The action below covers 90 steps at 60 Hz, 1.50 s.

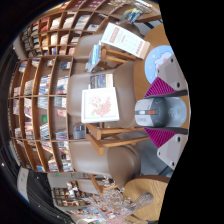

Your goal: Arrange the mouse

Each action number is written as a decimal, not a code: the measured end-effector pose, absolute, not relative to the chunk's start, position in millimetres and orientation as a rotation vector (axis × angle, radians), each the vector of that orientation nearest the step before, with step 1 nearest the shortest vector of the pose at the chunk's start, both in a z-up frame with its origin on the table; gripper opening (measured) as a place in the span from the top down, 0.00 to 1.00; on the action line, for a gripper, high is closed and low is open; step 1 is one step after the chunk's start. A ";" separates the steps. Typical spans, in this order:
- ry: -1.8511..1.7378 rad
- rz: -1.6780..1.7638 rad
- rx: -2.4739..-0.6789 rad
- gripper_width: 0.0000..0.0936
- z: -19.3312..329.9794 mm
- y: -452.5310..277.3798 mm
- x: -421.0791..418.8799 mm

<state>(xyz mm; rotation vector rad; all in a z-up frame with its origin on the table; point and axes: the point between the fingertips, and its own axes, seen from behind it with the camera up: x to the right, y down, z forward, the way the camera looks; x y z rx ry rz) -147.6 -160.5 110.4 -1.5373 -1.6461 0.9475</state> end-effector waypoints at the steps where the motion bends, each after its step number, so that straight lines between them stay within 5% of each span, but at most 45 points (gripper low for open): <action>1: -1.638 0.955 -1.537 0.54 115.4 -153.6 -149.9; 10: -1.580 0.881 -1.536 0.54 126.5 -62.2 -160.9; 23: -1.563 0.763 -1.664 0.55 53.8 30.6 -167.5; 39: -1.604 0.757 -1.740 0.52 -10.0 40.7 -165.1; 49: -1.598 0.776 -1.732 0.35 -11.1 37.8 -166.7; 54: -1.570 0.753 -1.740 0.08 -2.3 43.5 -160.1; 77: -1.498 0.764 -1.637 0.09 118.7 33.9 14.6; 90: -1.479 0.806 -1.624 0.09 145.4 21.1 141.0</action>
